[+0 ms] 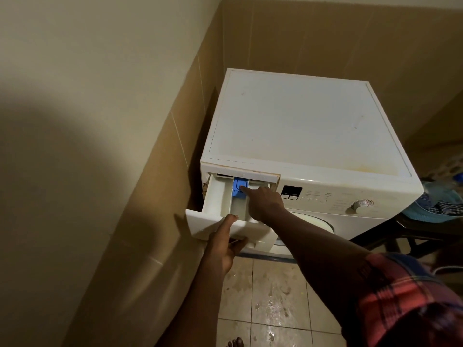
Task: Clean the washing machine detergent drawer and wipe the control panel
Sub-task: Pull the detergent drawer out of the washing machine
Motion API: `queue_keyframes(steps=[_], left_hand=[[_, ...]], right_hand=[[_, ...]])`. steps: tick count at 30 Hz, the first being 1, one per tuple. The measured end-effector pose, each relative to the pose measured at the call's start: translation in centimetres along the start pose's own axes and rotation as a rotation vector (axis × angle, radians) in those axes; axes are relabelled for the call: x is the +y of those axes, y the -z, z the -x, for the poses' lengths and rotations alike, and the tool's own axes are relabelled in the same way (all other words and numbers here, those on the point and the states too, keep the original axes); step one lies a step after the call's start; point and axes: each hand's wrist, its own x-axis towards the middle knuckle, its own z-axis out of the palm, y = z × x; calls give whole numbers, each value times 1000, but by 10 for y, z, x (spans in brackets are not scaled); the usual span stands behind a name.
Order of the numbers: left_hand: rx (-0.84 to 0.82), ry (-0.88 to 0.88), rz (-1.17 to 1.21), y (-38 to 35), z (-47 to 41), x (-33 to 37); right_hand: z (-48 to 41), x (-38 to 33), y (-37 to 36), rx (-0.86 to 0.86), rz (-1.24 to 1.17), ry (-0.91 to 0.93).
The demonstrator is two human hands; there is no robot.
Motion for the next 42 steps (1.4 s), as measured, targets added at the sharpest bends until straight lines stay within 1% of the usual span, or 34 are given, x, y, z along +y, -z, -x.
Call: queue_keyframes(steps=[3, 7, 12, 17, 23, 25, 28, 33, 36, 39, 42], left_hand=[[14, 11, 29, 2, -2, -2], [24, 14, 21, 6, 2, -6], [-8, 31, -2, 27, 12, -18], [-53, -7, -103, 49, 27, -27], [-59, 42, -145, 28, 49, -46], [-70, 58, -209, 23, 57, -63], [-89, 83, -375, 12, 73, -91], [-204, 56, -618, -17, 115, -152], [-301, 34, -770, -38, 149, -200], [-404, 14, -882, -58, 181, -255], [-510, 6, -962, -76, 210, -306]], right_hand=[[1, -1, 4, 0, 19, 6], [13, -4, 4, 24, 112, 33], [31, -7, -5, 6, 92, 51], [58, 2, -13, -32, 22, 62], [96, 44, -13, 119, -170, 13], [114, 67, -15, 175, -226, -34], [154, 109, -26, 266, -314, -134], [254, 192, -54, 411, -496, -318], [325, 239, -72, 407, -547, -404], [399, 281, -87, 396, -605, -529], [470, 313, -106, 442, -645, -662]])
